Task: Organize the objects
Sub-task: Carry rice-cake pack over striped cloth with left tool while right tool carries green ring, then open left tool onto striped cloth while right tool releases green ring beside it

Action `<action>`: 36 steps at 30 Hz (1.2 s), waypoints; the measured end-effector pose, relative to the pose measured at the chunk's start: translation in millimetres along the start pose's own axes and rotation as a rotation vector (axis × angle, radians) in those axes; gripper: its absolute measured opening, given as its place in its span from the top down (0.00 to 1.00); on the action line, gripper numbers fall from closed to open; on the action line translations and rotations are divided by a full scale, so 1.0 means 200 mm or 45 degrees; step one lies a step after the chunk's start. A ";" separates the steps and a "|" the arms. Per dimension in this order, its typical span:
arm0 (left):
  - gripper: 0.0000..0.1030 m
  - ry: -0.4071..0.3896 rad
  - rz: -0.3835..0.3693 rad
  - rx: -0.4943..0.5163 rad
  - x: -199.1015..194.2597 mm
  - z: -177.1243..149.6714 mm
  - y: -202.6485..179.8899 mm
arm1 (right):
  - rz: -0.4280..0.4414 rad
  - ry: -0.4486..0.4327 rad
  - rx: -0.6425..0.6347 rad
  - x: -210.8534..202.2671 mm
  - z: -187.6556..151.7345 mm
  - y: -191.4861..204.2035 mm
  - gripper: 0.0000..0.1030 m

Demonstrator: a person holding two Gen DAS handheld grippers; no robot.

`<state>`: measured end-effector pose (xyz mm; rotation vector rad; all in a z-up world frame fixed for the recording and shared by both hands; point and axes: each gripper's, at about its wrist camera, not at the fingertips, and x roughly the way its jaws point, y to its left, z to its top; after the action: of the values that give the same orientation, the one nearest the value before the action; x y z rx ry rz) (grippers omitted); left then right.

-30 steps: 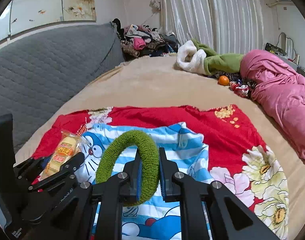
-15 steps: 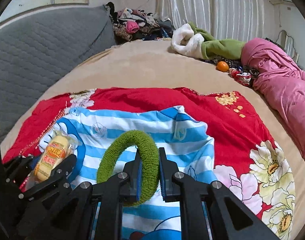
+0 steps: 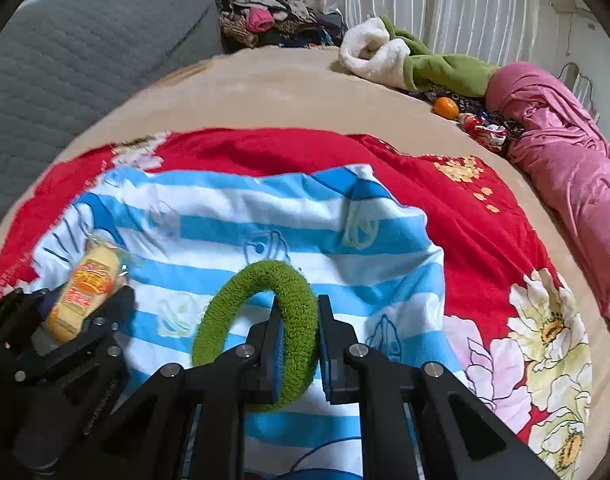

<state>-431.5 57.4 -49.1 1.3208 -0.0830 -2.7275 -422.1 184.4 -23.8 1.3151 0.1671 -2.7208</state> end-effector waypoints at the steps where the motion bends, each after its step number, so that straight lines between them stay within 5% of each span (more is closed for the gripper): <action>1: 0.62 0.015 0.002 -0.002 0.02 -0.01 0.00 | 0.003 0.002 0.002 0.00 0.00 -0.01 0.86; 22: 0.56 0.066 -0.002 -0.038 0.05 -0.01 0.04 | 0.011 0.097 0.025 0.08 -0.06 -0.02 0.86; 28: 0.39 0.088 0.038 -0.034 0.05 -0.01 0.05 | 0.017 0.113 0.042 0.08 -0.06 -0.03 0.85; 36: 0.26 0.122 0.038 -0.040 0.04 -0.01 0.06 | 0.040 0.113 0.079 0.06 -0.06 -0.05 0.67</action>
<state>-434.9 44.1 -55.4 1.4273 -0.0510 -2.6249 -420.9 196.2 -39.6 1.4430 0.0696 -2.6639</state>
